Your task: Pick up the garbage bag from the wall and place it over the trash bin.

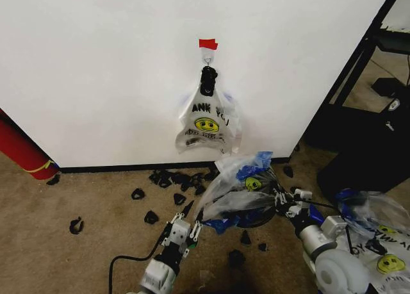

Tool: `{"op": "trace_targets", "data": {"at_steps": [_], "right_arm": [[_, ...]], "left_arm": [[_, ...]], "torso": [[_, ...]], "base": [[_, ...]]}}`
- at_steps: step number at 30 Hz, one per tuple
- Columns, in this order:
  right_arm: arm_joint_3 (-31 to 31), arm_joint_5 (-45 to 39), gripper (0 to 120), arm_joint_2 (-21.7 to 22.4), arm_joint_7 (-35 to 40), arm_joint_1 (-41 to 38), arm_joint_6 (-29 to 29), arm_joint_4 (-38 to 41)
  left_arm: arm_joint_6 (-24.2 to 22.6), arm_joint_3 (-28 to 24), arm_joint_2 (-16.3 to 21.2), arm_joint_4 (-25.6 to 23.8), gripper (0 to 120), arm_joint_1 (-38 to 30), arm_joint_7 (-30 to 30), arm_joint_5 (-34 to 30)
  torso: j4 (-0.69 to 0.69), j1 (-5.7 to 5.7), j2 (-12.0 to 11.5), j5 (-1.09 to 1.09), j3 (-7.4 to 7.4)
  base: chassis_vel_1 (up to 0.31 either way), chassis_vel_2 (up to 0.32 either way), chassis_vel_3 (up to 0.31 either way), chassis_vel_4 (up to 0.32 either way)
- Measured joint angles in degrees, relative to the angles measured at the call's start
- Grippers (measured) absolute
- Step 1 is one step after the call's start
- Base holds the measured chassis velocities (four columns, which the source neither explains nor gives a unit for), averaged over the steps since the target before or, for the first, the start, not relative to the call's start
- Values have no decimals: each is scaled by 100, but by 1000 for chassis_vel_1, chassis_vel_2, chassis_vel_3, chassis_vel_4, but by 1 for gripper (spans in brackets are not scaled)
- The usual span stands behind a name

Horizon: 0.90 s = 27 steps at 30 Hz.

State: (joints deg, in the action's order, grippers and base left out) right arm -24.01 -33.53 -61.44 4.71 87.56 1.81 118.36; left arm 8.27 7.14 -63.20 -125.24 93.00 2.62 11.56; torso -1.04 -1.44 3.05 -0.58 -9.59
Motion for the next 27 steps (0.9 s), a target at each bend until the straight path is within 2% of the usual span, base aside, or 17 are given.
{"op": "trace_targets", "data": {"at_steps": [3, 7, 9, 12, 14, 19, 25, 27], "right_arm": [[132, 328, 2, -17, 50, 5, -108, 26], [337, 677, 2, -44, 209, -9, -122, 158], [412, 943, 2, -66, 236, -7, -156, 185], [455, 1137, 2, -85, 238, -2, -203, 187], [555, 1706, 2, -149, 188, 35, -441, 176], [612, 2065, 2, -212, 72, 121, -649, 174], [602, 2225, 2, -238, 49, 176, -677, 188], [602, 2243, 2, -244, 47, 186, -690, 187]], "left_arm": [[213, -19, 6, 25, 65, -81, -195, 208], [370, -215, -32, 173, 83, -520, -306, 311], [330, -292, -61, 310, 91, -827, -301, 346], [273, -334, -71, 375, 94, -951, -287, 350], [-5, -498, -131, 565, 100, -1244, -53, 328], [-262, -602, -224, 743, 97, -1406, 218, 338], [-355, -564, -241, 682, 74, -1396, 431, 354], [-381, -547, -240, 674, 70, -1395, 459, 354]], "torso": [[0, 0, 0, 0, 0], [0, 0, 0, 0, 0], [0, 0, 0, -1, 0], [-1, -1, 0, 0, 0], [0, -1, 0, 0, 0], [0, -1, 0, 0, 0], [1, -1, 0, 1, 0], [1, -1, 0, 1, 0]], "base": [[0, 0, 0, 0], [0, 0, 0, 0], [0, 0, 0, 0], [0, 0, 0, 0], [0, 0, 0, 0], [0, 0, 0, 0], [0, 0, 0, 0], [0, 0, 0, 0]]}}
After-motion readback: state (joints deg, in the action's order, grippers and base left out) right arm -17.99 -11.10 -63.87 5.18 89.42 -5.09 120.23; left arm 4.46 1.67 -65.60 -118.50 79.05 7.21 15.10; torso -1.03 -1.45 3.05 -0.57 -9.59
